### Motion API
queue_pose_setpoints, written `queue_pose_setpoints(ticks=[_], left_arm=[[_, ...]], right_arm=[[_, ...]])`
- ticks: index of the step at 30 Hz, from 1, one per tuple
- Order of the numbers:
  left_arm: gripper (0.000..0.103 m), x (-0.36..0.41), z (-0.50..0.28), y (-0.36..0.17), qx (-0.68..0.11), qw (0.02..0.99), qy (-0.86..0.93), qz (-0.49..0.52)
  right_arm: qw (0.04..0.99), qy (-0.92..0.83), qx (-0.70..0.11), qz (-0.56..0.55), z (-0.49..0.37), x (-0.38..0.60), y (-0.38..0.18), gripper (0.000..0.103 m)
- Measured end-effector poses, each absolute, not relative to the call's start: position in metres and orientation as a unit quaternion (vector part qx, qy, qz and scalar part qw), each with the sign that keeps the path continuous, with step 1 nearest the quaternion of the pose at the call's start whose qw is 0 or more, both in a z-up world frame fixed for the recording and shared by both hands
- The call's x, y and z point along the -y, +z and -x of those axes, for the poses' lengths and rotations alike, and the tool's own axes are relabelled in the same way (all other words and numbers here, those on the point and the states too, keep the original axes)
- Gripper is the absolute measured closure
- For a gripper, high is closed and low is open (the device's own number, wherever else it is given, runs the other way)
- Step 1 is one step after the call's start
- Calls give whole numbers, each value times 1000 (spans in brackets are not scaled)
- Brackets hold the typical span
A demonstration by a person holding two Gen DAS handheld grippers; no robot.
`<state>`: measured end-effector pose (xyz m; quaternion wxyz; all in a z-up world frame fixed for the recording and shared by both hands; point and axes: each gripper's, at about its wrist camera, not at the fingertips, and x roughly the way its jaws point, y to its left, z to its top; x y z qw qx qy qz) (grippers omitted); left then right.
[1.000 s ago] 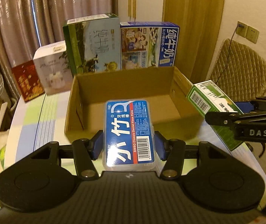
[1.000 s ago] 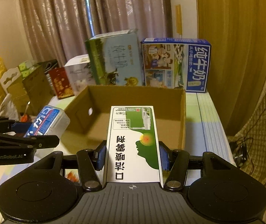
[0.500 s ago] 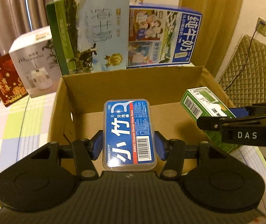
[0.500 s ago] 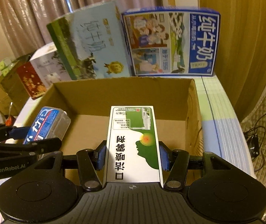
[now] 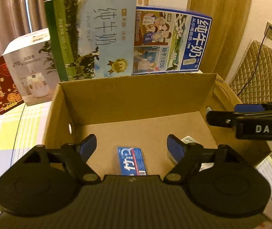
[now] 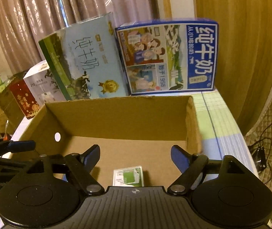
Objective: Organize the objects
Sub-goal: 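Carry both boxes into the cardboard box and open both tools, then withdraw both tools from the cardboard box back over the table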
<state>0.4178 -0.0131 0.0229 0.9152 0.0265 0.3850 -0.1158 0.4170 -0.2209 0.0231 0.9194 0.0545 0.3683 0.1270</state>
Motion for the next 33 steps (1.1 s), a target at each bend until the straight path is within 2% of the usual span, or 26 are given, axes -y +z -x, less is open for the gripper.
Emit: queue_pose_setpoints(ticks=[7, 13, 19, 20, 24, 28, 33], left_arm=[[26, -6, -377, 47, -378, 919, -108, 7], [24, -16, -319, 71, -368, 926, -87, 11], [16, -20, -250, 88, -356, 931, -80, 16], [15, -21, -239, 90, -354, 932, -77, 20], [8, -22, -192, 92, -347, 935, -70, 24], [4, -29, -151, 85, -350, 933, -62, 52], [1, -26, -106, 72, -353, 934, -37, 34]], right_arm=[[929, 125, -344, -57, -374, 236, 50, 20], [933, 130, -328, -66, -306, 244, 76, 13], [935, 139, -320, -63, -229, 243, 88, 5], [935, 138, -319, -67, -217, 244, 88, 2], [934, 137, -323, -71, -166, 249, 82, 2], [930, 130, -336, -67, -125, 251, 65, 2], [926, 122, -352, -52, -85, 251, 43, 2]])
